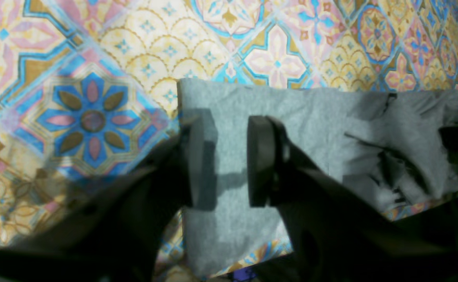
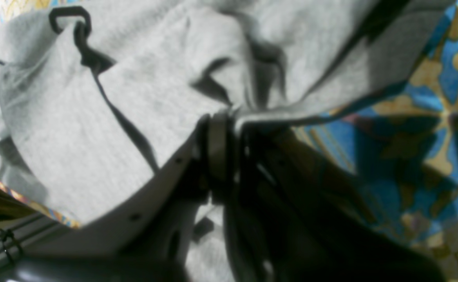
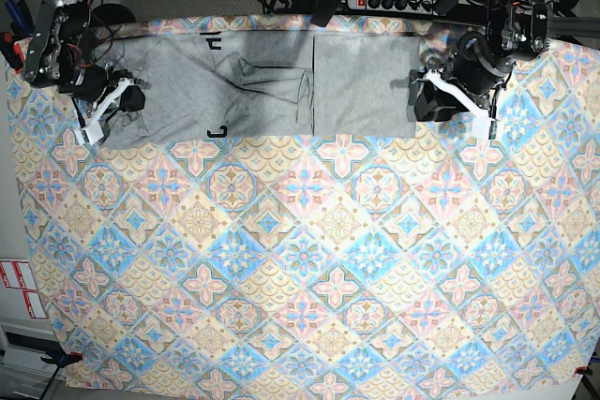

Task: Fold the T-shirt properly
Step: 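Grasp the shirt end with the right gripper and fold it toward the left gripper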

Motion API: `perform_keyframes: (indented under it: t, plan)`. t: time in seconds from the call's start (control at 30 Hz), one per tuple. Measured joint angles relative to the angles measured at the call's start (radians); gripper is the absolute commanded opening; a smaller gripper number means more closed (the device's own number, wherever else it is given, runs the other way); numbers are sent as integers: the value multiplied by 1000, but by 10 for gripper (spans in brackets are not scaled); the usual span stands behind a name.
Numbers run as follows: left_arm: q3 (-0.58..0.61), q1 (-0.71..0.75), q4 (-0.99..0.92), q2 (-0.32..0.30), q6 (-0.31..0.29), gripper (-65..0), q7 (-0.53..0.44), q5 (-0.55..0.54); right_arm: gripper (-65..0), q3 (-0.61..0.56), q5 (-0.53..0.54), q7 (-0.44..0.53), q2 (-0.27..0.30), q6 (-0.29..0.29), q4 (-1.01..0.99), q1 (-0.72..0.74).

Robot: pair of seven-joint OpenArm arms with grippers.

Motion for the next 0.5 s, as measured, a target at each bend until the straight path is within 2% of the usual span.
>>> perform_keyframes:
  t: [0.2,0.33,0.5]
  plan:
    - [-17,0,-1,5,0,-459,0,-9,-650,-11,106,-5,3,-2,156,-32]
    - [-17,0,-1,6,0,-459,-1,-9,-650,-49,100,-13,2,3,286,-65]
    - [-17,3,-1,6,0,-459,-1,-9,-650,-170,103,-10,4,0,411,-60]
